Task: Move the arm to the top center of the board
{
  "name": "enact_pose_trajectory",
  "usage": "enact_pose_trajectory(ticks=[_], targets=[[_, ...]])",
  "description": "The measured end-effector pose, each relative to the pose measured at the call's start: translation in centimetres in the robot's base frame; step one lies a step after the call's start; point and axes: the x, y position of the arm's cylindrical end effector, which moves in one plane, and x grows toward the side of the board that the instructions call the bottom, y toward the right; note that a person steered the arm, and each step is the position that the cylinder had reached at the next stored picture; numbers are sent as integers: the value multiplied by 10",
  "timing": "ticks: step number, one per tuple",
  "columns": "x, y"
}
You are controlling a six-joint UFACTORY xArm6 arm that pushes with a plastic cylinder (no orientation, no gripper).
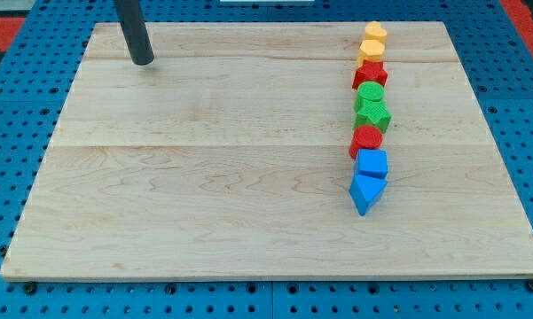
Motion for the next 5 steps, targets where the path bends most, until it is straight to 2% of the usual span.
enact_pose_trajectory(ticks=[5], targets=[[-1, 6]])
